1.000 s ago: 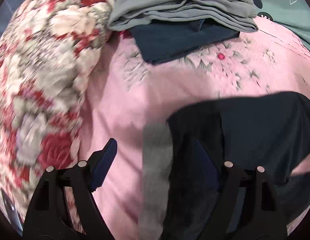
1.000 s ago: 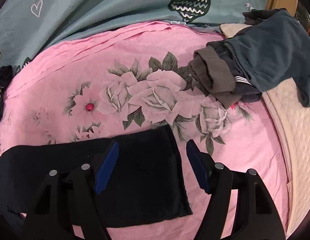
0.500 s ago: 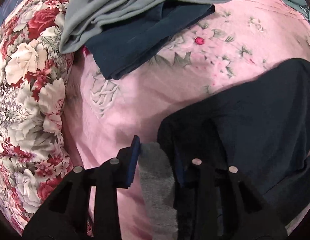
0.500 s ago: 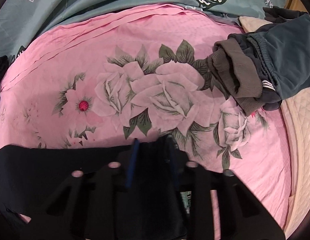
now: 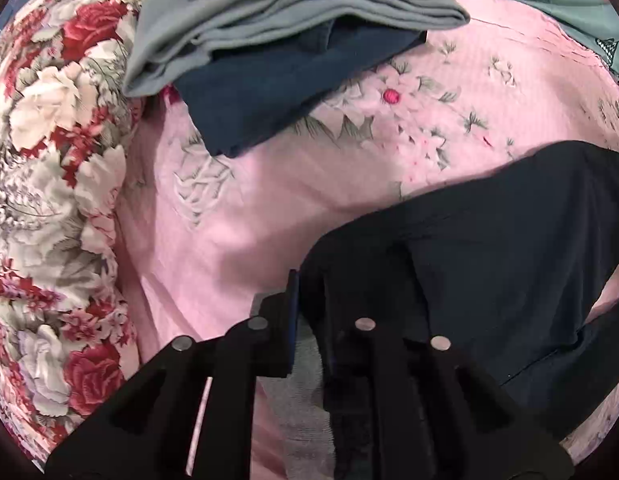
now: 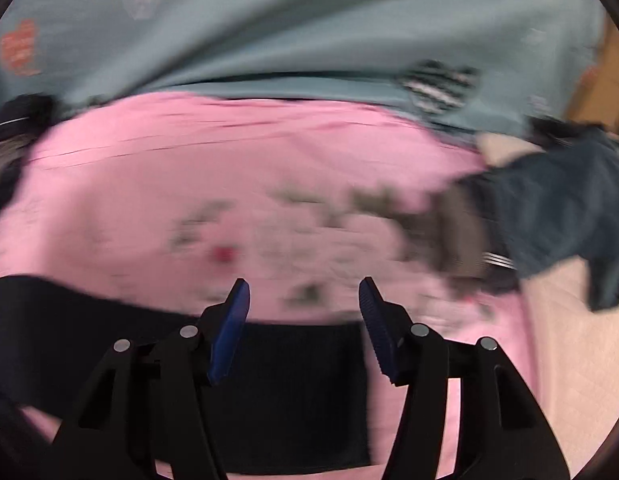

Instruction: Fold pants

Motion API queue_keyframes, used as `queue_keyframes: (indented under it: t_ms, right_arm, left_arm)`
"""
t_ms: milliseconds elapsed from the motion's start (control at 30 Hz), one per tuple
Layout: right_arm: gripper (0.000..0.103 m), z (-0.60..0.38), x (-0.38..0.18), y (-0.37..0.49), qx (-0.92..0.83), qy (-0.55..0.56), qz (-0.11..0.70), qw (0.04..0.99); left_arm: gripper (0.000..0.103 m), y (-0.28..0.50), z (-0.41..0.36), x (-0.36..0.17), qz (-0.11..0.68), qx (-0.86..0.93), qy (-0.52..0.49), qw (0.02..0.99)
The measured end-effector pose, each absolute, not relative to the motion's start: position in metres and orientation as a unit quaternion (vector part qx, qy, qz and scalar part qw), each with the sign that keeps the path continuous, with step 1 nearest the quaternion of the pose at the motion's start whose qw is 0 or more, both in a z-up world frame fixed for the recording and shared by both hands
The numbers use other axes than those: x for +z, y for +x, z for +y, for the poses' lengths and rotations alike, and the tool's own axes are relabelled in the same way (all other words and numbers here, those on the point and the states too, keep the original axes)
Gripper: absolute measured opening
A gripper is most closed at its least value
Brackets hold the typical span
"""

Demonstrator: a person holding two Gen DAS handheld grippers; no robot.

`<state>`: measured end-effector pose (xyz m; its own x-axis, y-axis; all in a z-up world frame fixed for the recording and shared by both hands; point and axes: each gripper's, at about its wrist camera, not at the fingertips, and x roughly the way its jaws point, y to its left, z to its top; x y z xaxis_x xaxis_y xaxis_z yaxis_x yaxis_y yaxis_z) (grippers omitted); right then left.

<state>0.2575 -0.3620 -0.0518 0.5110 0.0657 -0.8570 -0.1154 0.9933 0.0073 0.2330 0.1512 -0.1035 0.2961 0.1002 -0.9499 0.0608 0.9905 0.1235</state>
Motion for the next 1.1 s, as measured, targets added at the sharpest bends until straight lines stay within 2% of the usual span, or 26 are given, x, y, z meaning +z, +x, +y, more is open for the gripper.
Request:
queue_keyframes:
  t_ms: [100, 167, 300, 333, 433, 467, 500, 533, 567, 600, 700, 733, 767, 967, 1100]
  right_arm:
    - [0.057, -0.275, -0.062, 0.262, 0.183, -0.069, 0.505, 0.841]
    - [0.057, -0.219, -0.075, 0.266, 0.252, -0.096, 0.51, 0.817]
    - [0.057, -0.135, -0.096, 0.276, 0.306, -0.188, 0.5, 0.788]
    - [0.057, -0.124, -0.102, 0.28, 0.307, -0.207, 0.502, 0.782]
    - [0.055, -0.111, -0.113, 0.284, 0.309, -0.228, 0.503, 0.774]
    - [0.047, -0.112, -0.114, 0.285, 0.316, -0.212, 0.515, 0.768]
    - [0.034, -0.113, -0.114, 0.286, 0.323, -0.197, 0.524, 0.763]
    - [0.027, -0.112, -0.113, 0.285, 0.327, -0.194, 0.529, 0.758]
    - [0.013, -0.111, -0.113, 0.283, 0.331, -0.201, 0.529, 0.755]
    - [0.003, -0.112, -0.112, 0.282, 0.328, -0.205, 0.528, 0.756]
    - [0.001, -0.122, -0.096, 0.277, 0.334, -0.164, 0.526, 0.765]
    - [0.001, -0.127, -0.087, 0.275, 0.34, -0.148, 0.52, 0.77]
    - [0.001, -0.134, -0.076, 0.27, 0.347, -0.133, 0.512, 0.774]
    - [0.001, -0.2, -0.011, 0.194, 0.413, -0.046, 0.484, 0.77]
    - [0.001, -0.231, -0.026, 0.122, 0.438, 0.022, 0.525, 0.73]
  left_arm:
    - [0.032, 0.236, 0.152, -0.106, 0.592, 0.007, 0.073, 0.802]
    - [0.056, 0.23, 0.157, -0.11, 0.593, 0.01, 0.073, 0.802]
    - [0.06, 0.225, 0.17, -0.108, 0.589, 0.0, 0.066, 0.806]
    - [0.064, 0.226, 0.172, -0.107, 0.587, -0.002, 0.068, 0.807]
    - [0.065, 0.228, 0.175, -0.111, 0.588, -0.011, 0.074, 0.806]
    - [0.065, 0.23, 0.177, -0.114, 0.59, -0.013, 0.074, 0.804]
    - [0.065, 0.232, 0.177, -0.116, 0.591, -0.015, 0.072, 0.803]
    - [0.063, 0.233, 0.177, -0.119, 0.594, -0.02, 0.066, 0.801]
    - [0.052, 0.233, 0.176, -0.123, 0.598, -0.024, 0.062, 0.799]
    - [0.044, 0.233, 0.174, -0.127, 0.604, -0.036, 0.055, 0.794]
    - [0.036, 0.229, 0.161, -0.125, 0.589, -0.045, 0.092, 0.801]
    - [0.02, 0.228, 0.16, -0.123, 0.586, -0.048, 0.096, 0.803]
    - [0.012, 0.228, 0.16, -0.12, 0.588, -0.06, 0.082, 0.803]
    - [0.011, 0.19, 0.15, -0.052, 0.536, -0.085, 0.063, 0.838]
    - [0.011, 0.14, 0.144, -0.005, 0.501, -0.139, 0.044, 0.853]
